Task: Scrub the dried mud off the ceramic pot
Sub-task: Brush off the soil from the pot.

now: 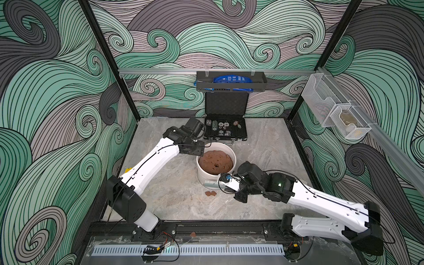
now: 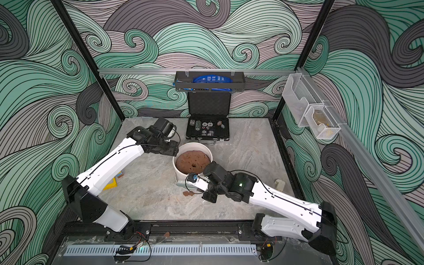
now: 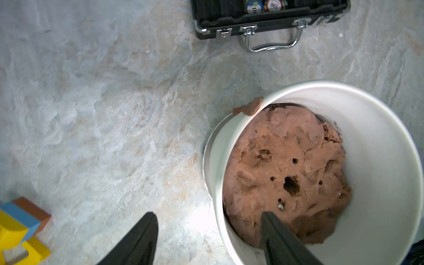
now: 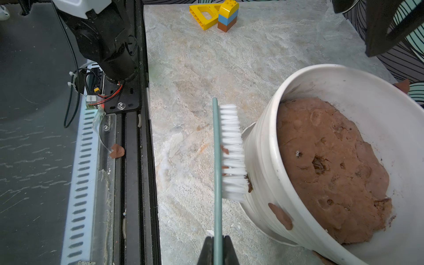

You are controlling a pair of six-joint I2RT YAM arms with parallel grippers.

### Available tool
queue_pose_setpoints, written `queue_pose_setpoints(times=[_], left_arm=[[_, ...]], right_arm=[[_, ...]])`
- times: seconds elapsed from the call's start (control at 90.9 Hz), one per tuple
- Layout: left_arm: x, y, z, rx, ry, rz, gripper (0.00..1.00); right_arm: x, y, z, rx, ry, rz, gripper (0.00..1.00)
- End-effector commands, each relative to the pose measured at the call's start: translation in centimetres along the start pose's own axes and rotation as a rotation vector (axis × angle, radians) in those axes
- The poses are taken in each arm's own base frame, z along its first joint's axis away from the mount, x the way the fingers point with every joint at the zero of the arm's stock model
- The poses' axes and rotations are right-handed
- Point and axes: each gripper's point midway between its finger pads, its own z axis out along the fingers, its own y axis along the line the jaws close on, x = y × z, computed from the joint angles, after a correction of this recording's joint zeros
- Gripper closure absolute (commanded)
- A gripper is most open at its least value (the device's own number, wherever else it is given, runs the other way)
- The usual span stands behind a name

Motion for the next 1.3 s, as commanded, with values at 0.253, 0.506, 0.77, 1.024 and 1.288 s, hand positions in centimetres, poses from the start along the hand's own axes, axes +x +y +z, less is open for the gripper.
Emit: queue_pose_setpoints(times=[0.253, 0.506, 0.77, 1.024, 1.288], left_arm=[[6.0, -0.5, 0.7, -0.121, 0.103, -0.366, 0.37], [5.8, -2.1, 2.2, -0.121, 0.11, -0.354, 0.42], [6.5, -1.9, 3.4, -0.175, 0.126, -0.362, 0.55], [6.6, -1.7, 4.3, -0.229, 0.147, -0.345, 0.69], [6.6, -1.8, 4.8, -0.239, 0.159, -0.343, 0.85]], right_arm=[[-0.9, -0.3, -1.0, 0.005, -0.02, -0.011, 1.0], [0.0, -0.4, -1.0, 0.015, 0.007, 0.001, 1.0], [0.2, -0.4, -1.1, 0.018, 0.006, 0.002, 1.0], [0.9, -0.9, -0.7, 0.049, 0.043, -0.01, 1.0], [1.8, -1.8, 0.7, 0.089, 0.095, -0.014, 1.0]])
